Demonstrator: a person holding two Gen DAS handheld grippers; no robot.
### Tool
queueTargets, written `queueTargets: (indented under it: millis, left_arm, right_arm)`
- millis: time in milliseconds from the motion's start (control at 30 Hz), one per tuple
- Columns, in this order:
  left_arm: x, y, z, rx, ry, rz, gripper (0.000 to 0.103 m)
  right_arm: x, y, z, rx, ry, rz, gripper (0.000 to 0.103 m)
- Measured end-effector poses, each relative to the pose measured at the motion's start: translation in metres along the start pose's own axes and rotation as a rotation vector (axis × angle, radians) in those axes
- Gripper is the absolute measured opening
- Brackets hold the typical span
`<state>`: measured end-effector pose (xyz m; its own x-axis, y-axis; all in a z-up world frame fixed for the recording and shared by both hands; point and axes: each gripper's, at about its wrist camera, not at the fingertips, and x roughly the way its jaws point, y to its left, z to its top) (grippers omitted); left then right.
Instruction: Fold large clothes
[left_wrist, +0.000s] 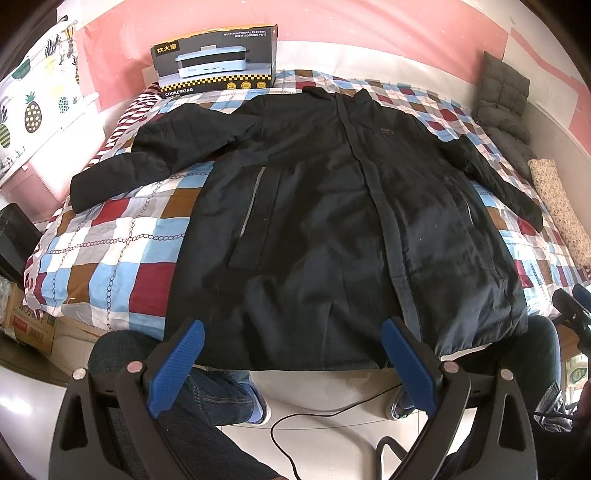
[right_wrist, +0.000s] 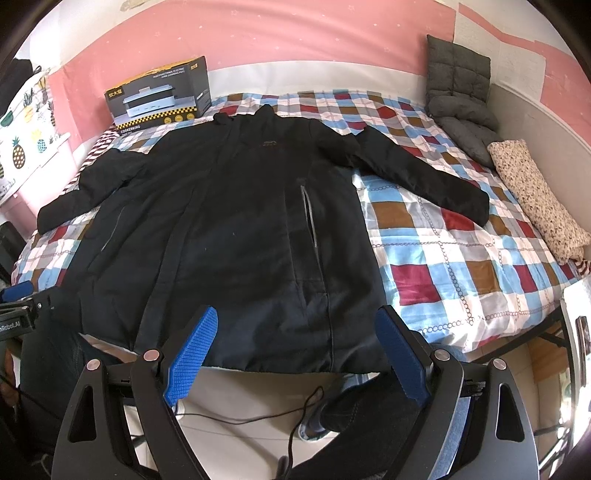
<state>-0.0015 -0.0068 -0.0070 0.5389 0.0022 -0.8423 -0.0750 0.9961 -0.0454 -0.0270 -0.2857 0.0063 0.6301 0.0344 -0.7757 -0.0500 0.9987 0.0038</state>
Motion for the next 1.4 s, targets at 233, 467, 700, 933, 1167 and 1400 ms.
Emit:
queueTargets:
  millis: [233,467,700,933,1167,1400]
  left_arm:
    - [-0.0001,-0.0006,0.0003,0.000,0.000,0.001,0.098]
    - [-0.0006,0.0002,0.0008,0.000,0.001,0.000,0.098]
    - [-0.0005,0.0000,0.0005,0.000,0.002,0.000,0.098]
    - [-0.0001,0.0001,0.0005,0.001,0.003,-0.002,0.098]
    - [-0.0005,0.0007,0.0010,-0.001,0.003,-0.003,0.098]
    - [-0.0002,0.0005,0.0007,-0.003,0.004,-0.004,0.098]
  right_arm:
    - [-0.0001,0.0007,0.0004,0.001,0.001,0.000,0.088]
    - [-0.0007,0.0015,0.0012,0.001,0.002,-0.001,0.088]
    - [-0.0005,0.0009,0.0003,0.000,0.005,-0.001,0.088]
    - [-0.0005,0.0006,0.0003,0.000,0.007,-0.001,0.088]
    - [-0.0001,0.0018,0.0007,-0.002,0.008,-0.003,0.088]
    - [0.0006,0.0026,0.0015,-0.004,0.010,-0.004,0.088]
